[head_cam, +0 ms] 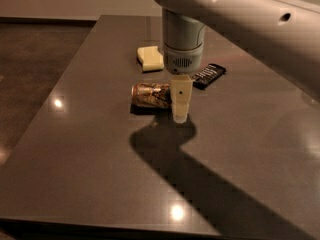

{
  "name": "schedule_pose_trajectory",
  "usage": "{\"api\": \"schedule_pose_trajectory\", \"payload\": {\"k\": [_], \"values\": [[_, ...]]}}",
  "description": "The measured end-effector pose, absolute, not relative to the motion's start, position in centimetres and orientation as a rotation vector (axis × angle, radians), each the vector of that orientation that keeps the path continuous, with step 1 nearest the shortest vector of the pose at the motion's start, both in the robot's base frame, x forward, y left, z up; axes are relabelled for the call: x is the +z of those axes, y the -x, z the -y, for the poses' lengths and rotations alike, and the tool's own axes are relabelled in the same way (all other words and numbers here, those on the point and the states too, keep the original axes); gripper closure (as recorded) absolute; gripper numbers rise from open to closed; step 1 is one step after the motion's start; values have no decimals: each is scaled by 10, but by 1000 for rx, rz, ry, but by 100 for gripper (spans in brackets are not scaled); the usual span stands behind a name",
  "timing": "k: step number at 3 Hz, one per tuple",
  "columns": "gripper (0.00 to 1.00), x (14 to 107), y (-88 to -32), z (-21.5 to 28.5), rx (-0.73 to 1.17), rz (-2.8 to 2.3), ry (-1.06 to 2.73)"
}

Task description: Knock orange can over

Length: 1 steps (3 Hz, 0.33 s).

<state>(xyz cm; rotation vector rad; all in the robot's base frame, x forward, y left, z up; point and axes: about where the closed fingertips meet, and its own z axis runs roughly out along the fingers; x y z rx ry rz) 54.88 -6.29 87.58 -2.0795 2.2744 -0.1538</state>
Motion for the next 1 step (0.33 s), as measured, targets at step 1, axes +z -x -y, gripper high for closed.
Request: {"api": "schedule_pose_trajectory", "payload": {"k": [1], "values": [[0, 876, -549, 63, -155, -2272, 2078]]}}
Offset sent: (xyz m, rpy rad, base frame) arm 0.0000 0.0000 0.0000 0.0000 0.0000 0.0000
